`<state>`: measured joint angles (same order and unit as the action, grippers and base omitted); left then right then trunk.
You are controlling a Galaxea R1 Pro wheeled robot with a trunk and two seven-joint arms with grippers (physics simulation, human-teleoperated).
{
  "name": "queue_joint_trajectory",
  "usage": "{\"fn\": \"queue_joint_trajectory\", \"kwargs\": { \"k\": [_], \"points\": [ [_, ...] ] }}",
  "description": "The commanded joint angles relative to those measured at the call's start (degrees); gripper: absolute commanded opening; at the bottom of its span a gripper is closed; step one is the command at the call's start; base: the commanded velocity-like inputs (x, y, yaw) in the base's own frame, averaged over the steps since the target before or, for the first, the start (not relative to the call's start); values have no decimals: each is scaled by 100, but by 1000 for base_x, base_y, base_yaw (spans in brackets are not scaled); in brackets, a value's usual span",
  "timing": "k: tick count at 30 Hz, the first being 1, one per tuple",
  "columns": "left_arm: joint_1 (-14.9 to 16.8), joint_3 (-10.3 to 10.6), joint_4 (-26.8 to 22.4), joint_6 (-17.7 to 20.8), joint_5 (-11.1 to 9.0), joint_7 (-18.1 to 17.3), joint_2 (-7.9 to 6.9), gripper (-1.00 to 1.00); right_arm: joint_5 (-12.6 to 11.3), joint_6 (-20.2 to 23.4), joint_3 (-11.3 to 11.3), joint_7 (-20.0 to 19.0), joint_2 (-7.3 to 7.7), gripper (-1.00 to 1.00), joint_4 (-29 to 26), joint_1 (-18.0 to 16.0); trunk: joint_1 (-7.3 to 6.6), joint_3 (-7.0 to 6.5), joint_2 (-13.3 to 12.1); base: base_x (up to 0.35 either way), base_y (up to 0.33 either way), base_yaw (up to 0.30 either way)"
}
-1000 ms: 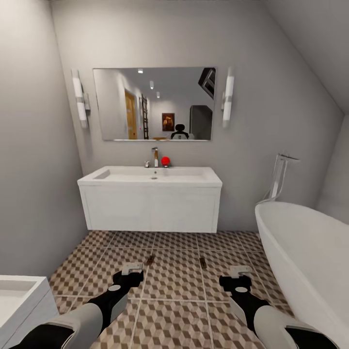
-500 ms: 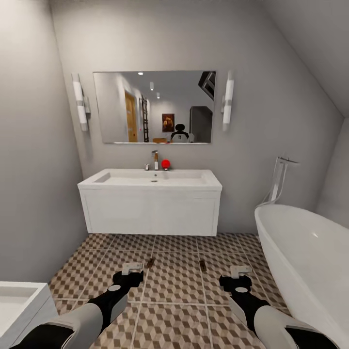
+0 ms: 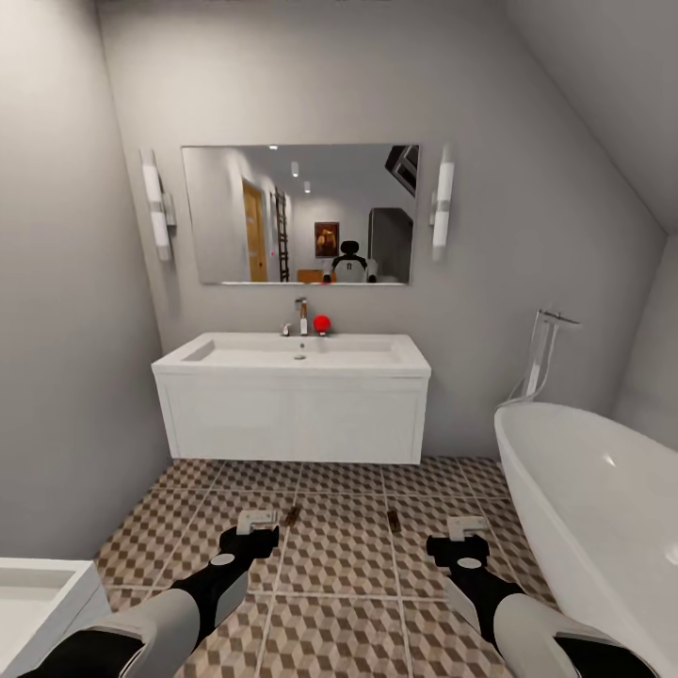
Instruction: Take the four mousetraps from the cabinet in the bathroom and place them on the bathroom floor. Make sure all four end up on the same floor surface, and ensure that at least two of them are either under or directly next to the same bathroom sink.
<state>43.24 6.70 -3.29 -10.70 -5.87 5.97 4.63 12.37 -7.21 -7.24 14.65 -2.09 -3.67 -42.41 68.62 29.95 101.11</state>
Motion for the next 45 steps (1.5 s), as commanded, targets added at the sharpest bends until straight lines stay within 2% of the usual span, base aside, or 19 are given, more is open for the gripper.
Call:
{"fn": "queue_joint_trajectory", "kwargs": {
  "k": [1, 23, 30, 40, 45],
  "points": [
    [4, 51, 8, -21, -59, 18, 1, 100, 55, -18, -49, 16, -2, 100, 7, -5, -23, -12, -38, 0, 0, 0],
    [6, 49, 90, -25, -61, 20, 3, 100, 55, -14, -41, 12, -2, 100, 8, -5, -506, -407, -921, 0, 0, 0],
    [2, 43, 209, -9, -81, 24, -5, 100, 46, 32, -41, -3, -3, 100, 67, -5, -506, -407, -921, 0, 0, 0],
    [-24, 48, 298, 38, -65, 35, -1, 100, 46, 78, -37, -33, -3, 100, 478, 25, -506, -407, -921, 0, 0, 0],
    [-147, 50, 308, 67, -64, 36, -26, 100, 46, 106, -32, -38, -11, 100, 534, 115, -506, -407, -921, 0, 0, 0]
  ]
}}
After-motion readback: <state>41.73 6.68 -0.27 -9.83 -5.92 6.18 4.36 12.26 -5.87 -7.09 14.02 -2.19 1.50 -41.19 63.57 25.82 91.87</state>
